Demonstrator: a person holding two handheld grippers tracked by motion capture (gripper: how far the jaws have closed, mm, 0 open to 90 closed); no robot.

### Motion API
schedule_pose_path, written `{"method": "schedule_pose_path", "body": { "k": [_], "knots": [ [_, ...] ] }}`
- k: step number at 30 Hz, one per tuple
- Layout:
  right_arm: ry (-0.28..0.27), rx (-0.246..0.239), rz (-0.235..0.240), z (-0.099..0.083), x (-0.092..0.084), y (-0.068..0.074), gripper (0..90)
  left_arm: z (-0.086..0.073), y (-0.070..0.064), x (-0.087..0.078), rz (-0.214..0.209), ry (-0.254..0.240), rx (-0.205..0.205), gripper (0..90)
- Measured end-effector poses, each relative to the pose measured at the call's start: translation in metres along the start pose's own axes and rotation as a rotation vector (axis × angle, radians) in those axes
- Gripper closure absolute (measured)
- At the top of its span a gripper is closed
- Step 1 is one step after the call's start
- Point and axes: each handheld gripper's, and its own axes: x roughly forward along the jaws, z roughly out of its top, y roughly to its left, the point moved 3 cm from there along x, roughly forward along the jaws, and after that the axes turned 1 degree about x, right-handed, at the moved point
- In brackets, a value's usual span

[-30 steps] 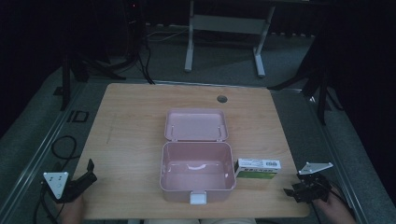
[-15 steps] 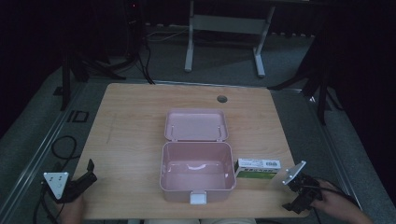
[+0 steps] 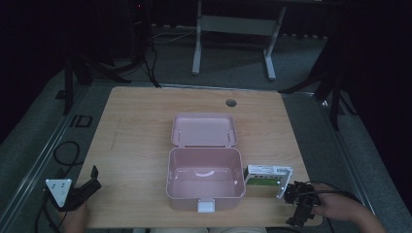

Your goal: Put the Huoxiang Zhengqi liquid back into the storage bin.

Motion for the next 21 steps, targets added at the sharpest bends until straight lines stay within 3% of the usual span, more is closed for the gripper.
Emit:
{"method": "schedule_pose_path", "body": {
  "k": [7,13,18,21],
  "knots": [
    [0.009,-0.118,0.027,0.027,-0.006,0.009,14.8,0.000,0.000,0.000,-0.001,0.000,-0.001,1.6],
    [-0.010,-0.214,0.056,0.050,-0.028,0.019,14.8,0.000,0.000,0.000,-0.003,0.000,0.001,1.6],
    [-0.026,-0.263,0.002,0.065,-0.051,0.020,14.7,0.000,0.000,0.000,-0.005,0.001,0.002,1.6],
    [-0.036,-0.266,-0.017,0.071,-0.065,0.017,13.6,0.000,0.000,0.000,-0.005,0.000,0.001,1.6]
  ]
}}
